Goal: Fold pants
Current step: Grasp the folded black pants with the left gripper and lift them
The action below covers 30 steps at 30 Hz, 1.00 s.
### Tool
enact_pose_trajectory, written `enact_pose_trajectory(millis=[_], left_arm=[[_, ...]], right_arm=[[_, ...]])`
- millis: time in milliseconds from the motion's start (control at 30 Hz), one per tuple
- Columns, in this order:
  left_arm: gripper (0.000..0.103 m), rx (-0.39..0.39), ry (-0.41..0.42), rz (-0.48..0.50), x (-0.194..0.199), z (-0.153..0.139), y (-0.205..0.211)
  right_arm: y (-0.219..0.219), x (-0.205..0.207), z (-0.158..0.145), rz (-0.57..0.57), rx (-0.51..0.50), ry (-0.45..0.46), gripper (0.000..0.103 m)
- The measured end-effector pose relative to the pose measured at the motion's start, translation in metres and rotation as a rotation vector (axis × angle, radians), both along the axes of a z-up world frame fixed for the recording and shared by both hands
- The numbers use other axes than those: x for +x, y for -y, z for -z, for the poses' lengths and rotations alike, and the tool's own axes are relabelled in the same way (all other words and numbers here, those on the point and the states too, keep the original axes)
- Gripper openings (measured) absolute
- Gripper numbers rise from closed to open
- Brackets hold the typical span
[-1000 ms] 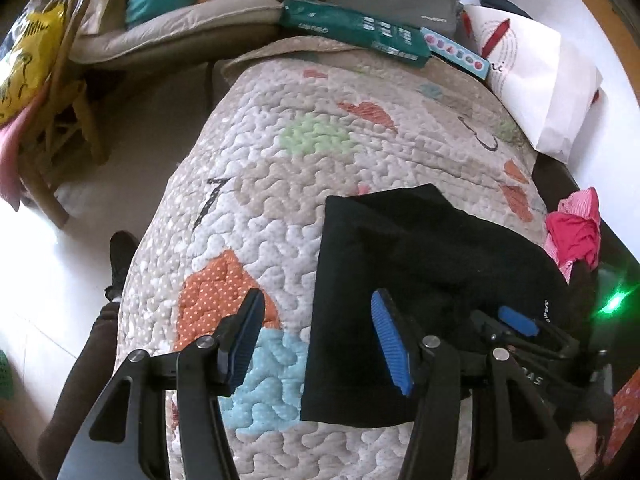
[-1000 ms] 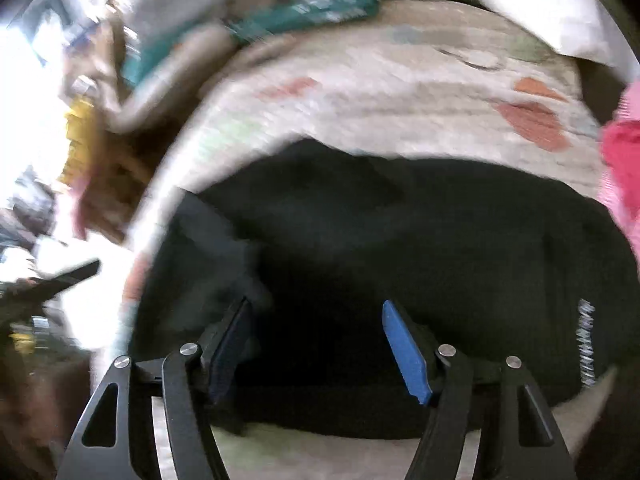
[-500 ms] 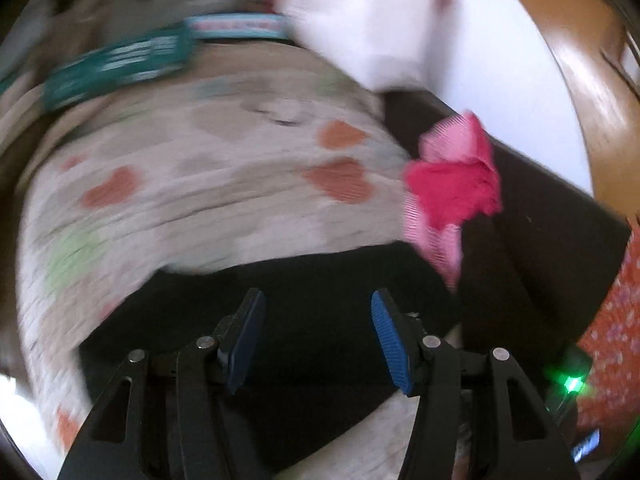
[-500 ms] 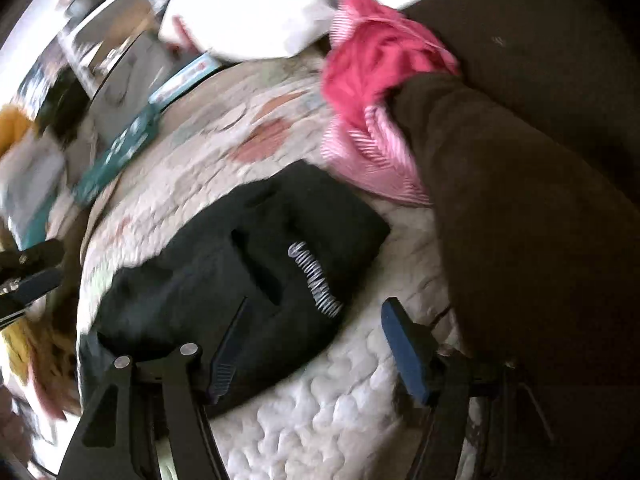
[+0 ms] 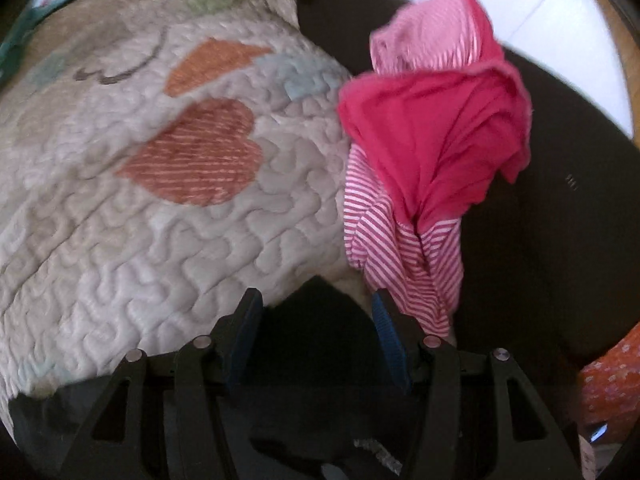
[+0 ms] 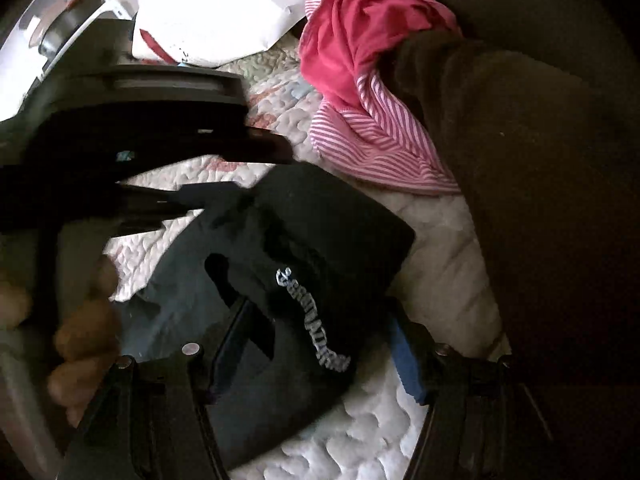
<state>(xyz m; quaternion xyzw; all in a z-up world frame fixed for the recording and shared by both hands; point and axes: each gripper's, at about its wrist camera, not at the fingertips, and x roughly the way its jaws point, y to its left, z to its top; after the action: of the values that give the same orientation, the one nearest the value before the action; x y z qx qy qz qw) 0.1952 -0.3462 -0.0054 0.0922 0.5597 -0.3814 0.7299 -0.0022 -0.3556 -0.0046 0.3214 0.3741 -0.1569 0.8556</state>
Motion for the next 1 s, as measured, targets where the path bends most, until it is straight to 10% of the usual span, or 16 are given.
enact_pose_trajectory(millis=[167,267,1000], left_arm=[[0.029,0.121,0.114,0.103,-0.015,0.003,0.015],[0.016,0.054,0.079,0.091,-0.014,-0.009,0.0],[0.012,-0.229,0.09,-0.229,-0.036,-0.101,-0.203]], right_arm=[[0.006,0.001,-0.001,-0.001,0.014,-0.021,0.04],[0.009,-0.001,-0.004,-0.012,0.051,-0.019,0.026],[-0.117,-0.021,-0.103,-0.451,-0.227,0.2,0.019]])
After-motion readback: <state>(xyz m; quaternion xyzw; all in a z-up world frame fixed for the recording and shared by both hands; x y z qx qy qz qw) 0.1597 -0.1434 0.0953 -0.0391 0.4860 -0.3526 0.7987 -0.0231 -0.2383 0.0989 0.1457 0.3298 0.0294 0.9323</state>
